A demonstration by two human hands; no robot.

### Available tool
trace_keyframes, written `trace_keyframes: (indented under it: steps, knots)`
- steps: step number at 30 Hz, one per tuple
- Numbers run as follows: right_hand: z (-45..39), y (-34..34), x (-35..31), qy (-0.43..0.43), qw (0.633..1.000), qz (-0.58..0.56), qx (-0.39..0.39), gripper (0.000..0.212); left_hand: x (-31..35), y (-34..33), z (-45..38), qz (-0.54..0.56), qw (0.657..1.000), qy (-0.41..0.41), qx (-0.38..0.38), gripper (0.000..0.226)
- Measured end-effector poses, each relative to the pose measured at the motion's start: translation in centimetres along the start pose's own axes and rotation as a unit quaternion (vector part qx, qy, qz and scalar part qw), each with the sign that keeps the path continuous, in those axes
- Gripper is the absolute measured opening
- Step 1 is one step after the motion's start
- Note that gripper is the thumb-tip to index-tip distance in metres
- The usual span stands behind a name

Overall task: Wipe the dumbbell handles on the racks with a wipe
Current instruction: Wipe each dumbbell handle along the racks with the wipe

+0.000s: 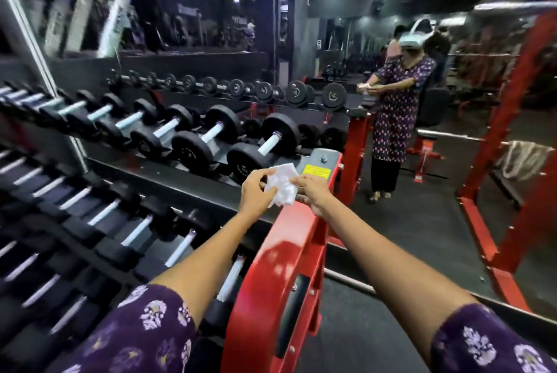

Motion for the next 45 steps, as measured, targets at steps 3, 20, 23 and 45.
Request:
trace_keyframes:
  steps: [3, 20, 23, 45]
  knots:
    - [-2.8, -0.2, -0.5, 0.0, 1.0, 0.008, -0.006, 0.023, -0.8, -0.2, -2.5, -0.02, 1.0, -0.008, -0.007, 0.035]
    - [-21.1, -0.4, -7.7, 0.276, 0.896, 0.326, 0.122, 0.017, -6.9, 2.2, -17.8, -0.346, 0.935, 0.074, 0.002, 0.119]
    - [-22.8, -3.7, -5.1, 0.275, 0.793, 0.542, -0.032, 0.028, -7.9, 2.3, -17.5, -0.335, 0.931, 0.14, -0.024, 0.131]
    - [-24.7, -5.3, -2.0, 0.319, 0.764, 0.537, -0.164, 0.021, -8.8, 1.6, -15.4, -0.176, 0.964, -0.033, 0.196, 0.057]
Point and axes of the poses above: each hand's wrist, its own z-axis away from the middle knuckle, its own y-axis out of the back of the hand, x = y × z, the point moved 6 cm from there along -z, towards the middle knuckle, and after that the axes turned 9 degrees about -x, right-handed, at the moved point
